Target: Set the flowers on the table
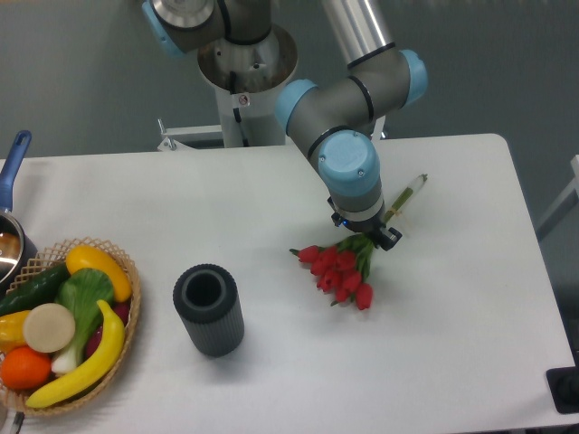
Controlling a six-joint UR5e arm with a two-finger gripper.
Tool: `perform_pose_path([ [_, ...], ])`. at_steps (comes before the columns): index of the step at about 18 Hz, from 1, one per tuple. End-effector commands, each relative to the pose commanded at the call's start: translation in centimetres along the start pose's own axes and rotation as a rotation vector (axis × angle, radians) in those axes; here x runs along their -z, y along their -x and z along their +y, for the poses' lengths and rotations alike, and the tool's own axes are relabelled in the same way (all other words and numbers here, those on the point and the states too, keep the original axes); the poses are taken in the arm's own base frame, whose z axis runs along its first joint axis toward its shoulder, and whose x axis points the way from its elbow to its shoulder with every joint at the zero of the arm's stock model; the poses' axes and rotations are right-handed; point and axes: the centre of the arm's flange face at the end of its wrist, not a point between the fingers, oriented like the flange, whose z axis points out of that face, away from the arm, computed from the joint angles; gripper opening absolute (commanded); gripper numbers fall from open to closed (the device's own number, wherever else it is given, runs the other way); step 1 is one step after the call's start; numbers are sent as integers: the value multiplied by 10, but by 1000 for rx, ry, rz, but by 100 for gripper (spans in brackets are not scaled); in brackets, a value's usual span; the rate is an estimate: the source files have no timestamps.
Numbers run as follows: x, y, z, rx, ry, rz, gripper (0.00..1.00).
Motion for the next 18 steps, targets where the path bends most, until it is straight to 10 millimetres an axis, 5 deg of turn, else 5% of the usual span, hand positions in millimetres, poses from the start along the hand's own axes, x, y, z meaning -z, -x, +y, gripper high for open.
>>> perform_pose_path([
  [5, 58, 35, 12, 124, -166, -165, 100],
  [12, 135, 62, 86, 241, -308, -266, 100],
  [18, 163, 59, 159, 158, -396, -233, 100],
])
